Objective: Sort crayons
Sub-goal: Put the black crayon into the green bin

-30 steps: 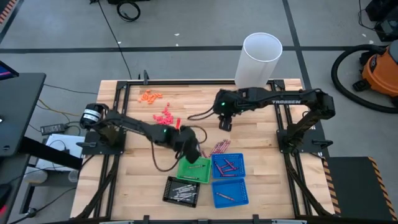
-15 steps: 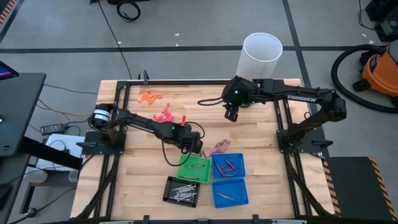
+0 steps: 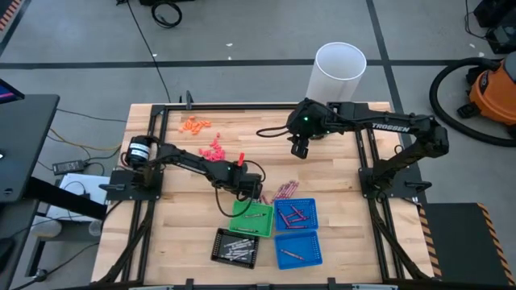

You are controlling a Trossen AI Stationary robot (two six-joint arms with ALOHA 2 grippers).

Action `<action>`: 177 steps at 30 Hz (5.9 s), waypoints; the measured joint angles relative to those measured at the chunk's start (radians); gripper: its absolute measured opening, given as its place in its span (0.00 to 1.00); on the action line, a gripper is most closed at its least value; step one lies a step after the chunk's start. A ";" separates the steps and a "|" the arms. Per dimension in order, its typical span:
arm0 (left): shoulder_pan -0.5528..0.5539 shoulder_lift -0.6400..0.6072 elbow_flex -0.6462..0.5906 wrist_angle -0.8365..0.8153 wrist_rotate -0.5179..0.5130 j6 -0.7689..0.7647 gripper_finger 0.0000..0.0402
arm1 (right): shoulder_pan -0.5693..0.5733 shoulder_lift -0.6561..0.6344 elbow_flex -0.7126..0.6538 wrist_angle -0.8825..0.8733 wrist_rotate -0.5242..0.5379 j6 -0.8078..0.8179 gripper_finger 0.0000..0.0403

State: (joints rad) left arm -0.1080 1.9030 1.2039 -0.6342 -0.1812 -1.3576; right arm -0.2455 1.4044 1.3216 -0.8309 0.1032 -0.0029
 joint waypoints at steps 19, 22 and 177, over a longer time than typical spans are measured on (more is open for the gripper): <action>-0.009 0.013 0.001 -0.030 0.001 0.064 0.26 | 0.000 0.000 0.000 0.031 -0.001 -0.026 0.42; -0.009 0.013 0.001 -0.035 0.001 0.064 0.19 | 0.000 0.000 0.000 0.030 -0.001 -0.027 0.42; -0.007 0.155 0.212 -0.172 -0.012 0.277 0.24 | 0.017 0.001 0.000 0.097 -0.079 -0.042 0.42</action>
State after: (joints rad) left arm -0.1149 2.0581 1.4155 -0.8066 -0.1928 -1.0804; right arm -0.2283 1.4052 1.3216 -0.7344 0.0240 -0.0444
